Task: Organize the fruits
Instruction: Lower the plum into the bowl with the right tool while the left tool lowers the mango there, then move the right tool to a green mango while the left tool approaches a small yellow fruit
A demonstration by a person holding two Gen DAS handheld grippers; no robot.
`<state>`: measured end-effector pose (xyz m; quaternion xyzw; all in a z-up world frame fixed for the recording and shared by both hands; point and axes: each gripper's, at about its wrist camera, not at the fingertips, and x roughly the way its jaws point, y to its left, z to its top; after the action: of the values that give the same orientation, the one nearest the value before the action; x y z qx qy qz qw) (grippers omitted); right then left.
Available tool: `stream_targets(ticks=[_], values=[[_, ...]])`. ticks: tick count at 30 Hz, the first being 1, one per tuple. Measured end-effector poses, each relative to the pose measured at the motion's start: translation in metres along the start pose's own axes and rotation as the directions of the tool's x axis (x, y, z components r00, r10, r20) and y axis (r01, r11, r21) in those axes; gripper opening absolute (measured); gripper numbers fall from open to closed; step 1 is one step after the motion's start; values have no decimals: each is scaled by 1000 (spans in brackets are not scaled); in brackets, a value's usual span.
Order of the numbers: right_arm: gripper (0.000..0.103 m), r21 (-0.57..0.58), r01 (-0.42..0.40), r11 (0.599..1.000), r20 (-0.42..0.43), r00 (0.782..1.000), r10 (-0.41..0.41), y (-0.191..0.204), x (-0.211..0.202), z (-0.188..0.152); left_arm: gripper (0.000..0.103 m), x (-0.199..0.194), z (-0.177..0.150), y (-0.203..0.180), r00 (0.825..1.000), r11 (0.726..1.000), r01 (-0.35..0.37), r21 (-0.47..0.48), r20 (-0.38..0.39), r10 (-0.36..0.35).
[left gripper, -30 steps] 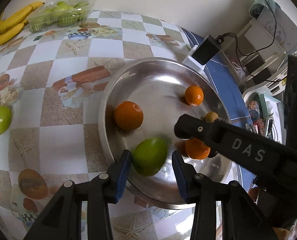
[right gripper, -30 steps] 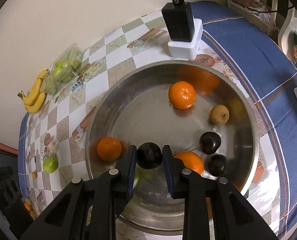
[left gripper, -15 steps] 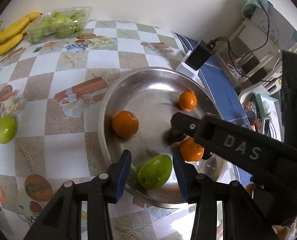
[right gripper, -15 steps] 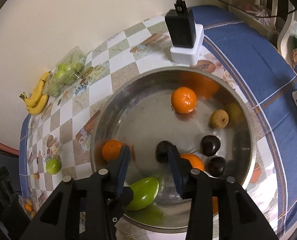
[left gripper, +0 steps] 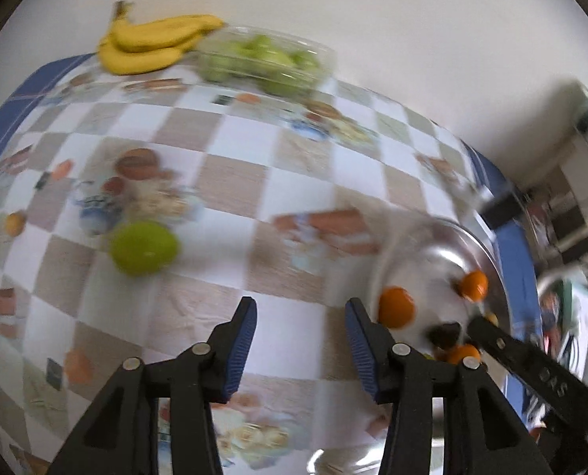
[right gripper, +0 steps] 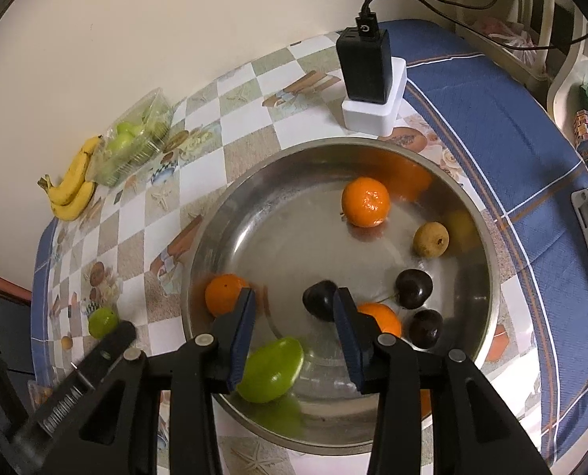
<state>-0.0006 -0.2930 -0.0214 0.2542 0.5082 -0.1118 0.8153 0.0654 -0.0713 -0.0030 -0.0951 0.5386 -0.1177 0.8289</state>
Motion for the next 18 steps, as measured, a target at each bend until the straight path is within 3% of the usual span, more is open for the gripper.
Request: stream_targets(ticks=[8,14,16,18], values=[[41,-53,-10,999,4,1000,10,16,-3,-4,58,-7,12,43,996,992,-81,-97,13,83],[42,-84,-10,996,4,1000,11,25,-2,-6,62,-9,12,51,994,988,-104,-112,10,106],[51,-84,-7,996,10,1000,8,26,-2,-6,68,-9,12,51,994,988,-111,-106,8,112],[74,-85,-13,996,17,1000,14,26,-1,-7,81,-8,12,51,991,986,-128,-107,8,130]])
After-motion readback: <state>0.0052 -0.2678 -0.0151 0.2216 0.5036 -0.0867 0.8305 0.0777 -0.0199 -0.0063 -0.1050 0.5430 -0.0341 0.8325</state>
